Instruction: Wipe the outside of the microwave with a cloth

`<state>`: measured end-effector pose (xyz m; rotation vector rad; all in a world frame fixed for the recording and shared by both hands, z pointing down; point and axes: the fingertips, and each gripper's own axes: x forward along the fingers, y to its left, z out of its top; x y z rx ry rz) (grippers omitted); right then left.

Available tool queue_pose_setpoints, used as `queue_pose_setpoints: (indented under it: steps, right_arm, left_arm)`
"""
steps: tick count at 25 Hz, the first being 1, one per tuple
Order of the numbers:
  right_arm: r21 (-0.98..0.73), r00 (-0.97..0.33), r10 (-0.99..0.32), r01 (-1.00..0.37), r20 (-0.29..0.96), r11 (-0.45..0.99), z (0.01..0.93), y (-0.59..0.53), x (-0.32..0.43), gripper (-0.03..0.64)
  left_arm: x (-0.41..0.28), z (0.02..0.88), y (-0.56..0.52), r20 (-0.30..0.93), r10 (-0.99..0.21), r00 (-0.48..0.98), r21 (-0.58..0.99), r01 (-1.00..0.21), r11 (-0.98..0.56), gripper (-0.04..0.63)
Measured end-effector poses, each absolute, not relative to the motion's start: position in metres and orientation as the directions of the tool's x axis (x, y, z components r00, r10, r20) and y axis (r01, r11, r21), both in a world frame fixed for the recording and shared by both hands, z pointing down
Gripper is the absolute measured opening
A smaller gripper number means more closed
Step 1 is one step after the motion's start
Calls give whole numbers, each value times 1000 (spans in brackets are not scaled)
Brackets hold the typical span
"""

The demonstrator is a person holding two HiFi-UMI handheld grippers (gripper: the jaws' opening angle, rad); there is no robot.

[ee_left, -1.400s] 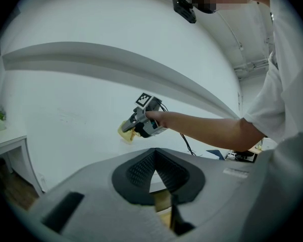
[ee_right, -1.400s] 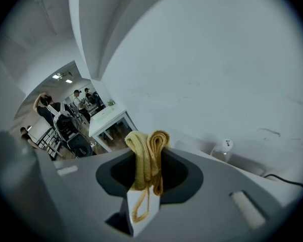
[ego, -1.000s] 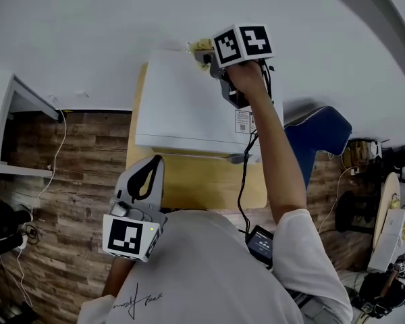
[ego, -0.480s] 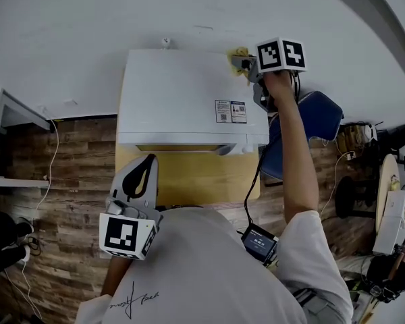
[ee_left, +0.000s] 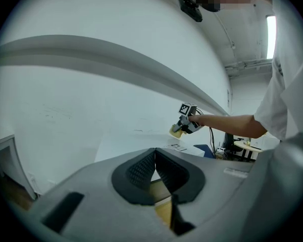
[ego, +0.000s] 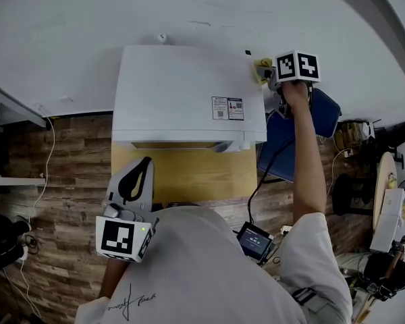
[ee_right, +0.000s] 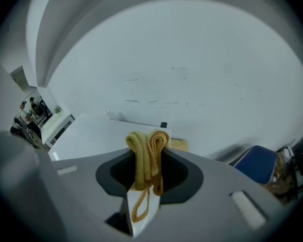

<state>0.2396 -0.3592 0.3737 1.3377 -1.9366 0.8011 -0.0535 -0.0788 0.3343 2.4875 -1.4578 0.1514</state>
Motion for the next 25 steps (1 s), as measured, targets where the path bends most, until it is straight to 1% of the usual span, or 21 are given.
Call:
queue_pose_setpoints:
  steps: [5, 7, 18, 25]
  right_arm:
    - [35, -137, -546, -956, 826, 292, 390, -362, 256, 115]
    - [75, -103, -541, -952, 835, 297, 394, -362, 256, 115]
    - [119, -75, -544, -942, 836, 313, 398, -361, 239, 115]
    - [103, -108, -525, -929, 844, 357, 398, -360, 218, 115]
  left_arm:
    - [-57, 340, -81, 228, -842, 489, 172, -872, -459, -6]
    - [-59, 339, -84, 226, -844, 487, 174, -872, -457, -8]
    - [-61, 342, -94, 219, -840, 496, 192, -866, -462, -8]
    - [-60, 342, -94, 219, -837, 501, 194, -863, -466, -8]
